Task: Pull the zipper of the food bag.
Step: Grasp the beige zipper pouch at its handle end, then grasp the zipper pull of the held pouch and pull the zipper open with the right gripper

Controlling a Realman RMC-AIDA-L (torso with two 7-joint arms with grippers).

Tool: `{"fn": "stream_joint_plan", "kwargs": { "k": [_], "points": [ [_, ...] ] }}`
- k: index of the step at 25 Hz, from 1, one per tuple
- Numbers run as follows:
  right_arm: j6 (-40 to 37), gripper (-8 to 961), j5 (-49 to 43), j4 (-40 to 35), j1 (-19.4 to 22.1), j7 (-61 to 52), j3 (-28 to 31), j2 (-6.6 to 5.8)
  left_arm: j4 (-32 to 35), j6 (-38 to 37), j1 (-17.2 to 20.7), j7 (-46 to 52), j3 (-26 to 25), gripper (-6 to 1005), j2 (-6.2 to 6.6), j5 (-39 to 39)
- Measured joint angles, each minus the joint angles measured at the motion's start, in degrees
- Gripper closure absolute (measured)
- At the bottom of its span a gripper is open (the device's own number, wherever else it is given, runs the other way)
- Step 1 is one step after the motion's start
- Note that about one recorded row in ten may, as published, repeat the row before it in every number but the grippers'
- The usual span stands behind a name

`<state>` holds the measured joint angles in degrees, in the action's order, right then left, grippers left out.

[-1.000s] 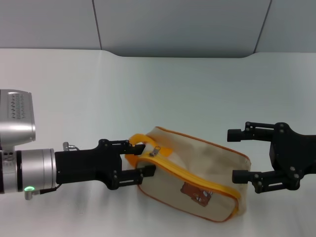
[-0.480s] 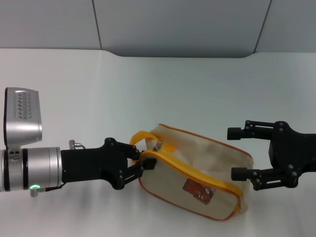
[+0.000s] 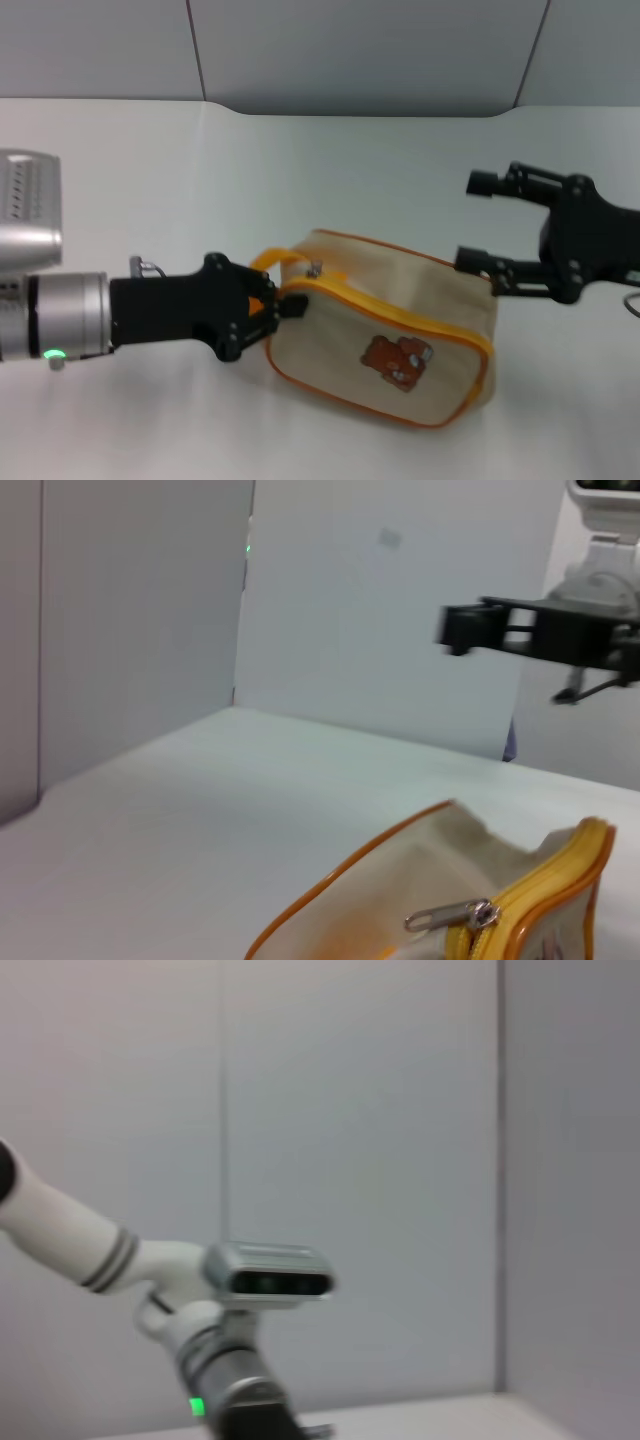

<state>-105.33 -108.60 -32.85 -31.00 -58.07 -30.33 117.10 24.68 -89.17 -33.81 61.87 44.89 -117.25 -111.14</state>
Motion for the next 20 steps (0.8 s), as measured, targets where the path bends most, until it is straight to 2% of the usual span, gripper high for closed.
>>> {"fn": "stream_joint_plan", "kwargs": {
  "k": [1, 3, 7, 14, 17, 20],
  "points": [
    [0.82, 191, 0.03, -1.07, -0.14, 1.97, 0.86, 1.01, 0.71, -0.71, -0.10, -0.06, -0.02, 898, 0.30, 0.29],
    [2.28, 192, 0.27, -1.90, -0.58, 5.51, 1.00, 2.11, 2.63, -2.06, -0.61, 0.04, -0.17, 910, 0.85, 0.68],
    [5.14, 196, 0.87, 0.50, -2.76, 11.91, 0.33, 2.17, 5.13, -4.34, -2.51, 0.41, -0.26, 918, 1.92, 0.76],
    [8.13, 202, 1.27, 6.84, -4.90, 24.11, 0.22, 2.44, 8.16, -6.18, -4.68, 1.11, 0.09, 925, 2.26, 0.28],
    [8.74, 422, 1.26, 7.95, -5.48, 25.22, -0.63, 2.41, 8.49, -6.41, -5.05, 1.35, 0.10, 928, 2.21, 0.20],
    [10.41, 543, 1.32, 8.28, -6.02, 25.54, -4.05, 2.44, 8.55, -6.46, -5.55, 1.45, -0.09, 928, 2.10, 0.16]
  ]
}}
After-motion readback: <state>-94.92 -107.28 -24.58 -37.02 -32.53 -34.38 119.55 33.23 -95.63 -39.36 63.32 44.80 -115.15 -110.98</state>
